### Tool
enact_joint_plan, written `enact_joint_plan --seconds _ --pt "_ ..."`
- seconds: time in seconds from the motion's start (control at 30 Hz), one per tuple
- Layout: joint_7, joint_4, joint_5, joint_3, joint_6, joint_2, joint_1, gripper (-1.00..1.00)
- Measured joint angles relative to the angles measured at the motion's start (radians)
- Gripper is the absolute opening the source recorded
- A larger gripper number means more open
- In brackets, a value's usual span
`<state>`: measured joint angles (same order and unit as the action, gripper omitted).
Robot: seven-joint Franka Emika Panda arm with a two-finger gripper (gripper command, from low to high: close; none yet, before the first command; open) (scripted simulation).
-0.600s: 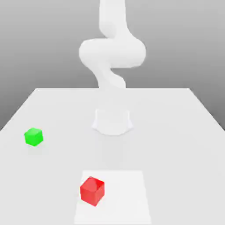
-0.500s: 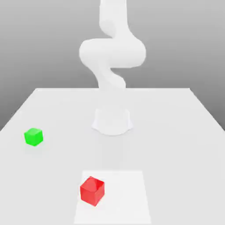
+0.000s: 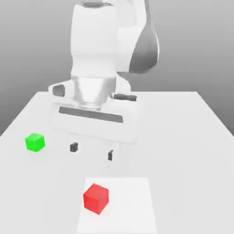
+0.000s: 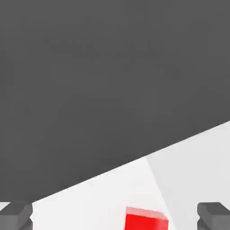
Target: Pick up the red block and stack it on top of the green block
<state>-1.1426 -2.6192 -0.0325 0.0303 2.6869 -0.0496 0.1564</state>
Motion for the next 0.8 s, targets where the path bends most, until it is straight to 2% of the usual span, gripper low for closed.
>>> enact_joint_plan --seconds 0.1,0.27,0.3,0.53,0.73,0.8 --pt "-0.029 -0.042 0.020 -0.005 0.059 0.108 0.007 0.00" --pt "-0.044 -0.031 0.016 -0.010 0.204 0.289 0.005 0.00" --pt "-0.046 -0.026 0.013 -0.013 0.234 0.325 0.002 -1.00" --pt "-0.049 -0.025 0.010 -0.013 0.243 0.334 0.003 -1.00" --pt "-0.046 -0.056 0.019 -0.013 0.088 0.148 0.020 -1.00" --pt "-0.085 -0.080 -0.009 -0.064 0.064 0.099 0.111 -1.00"
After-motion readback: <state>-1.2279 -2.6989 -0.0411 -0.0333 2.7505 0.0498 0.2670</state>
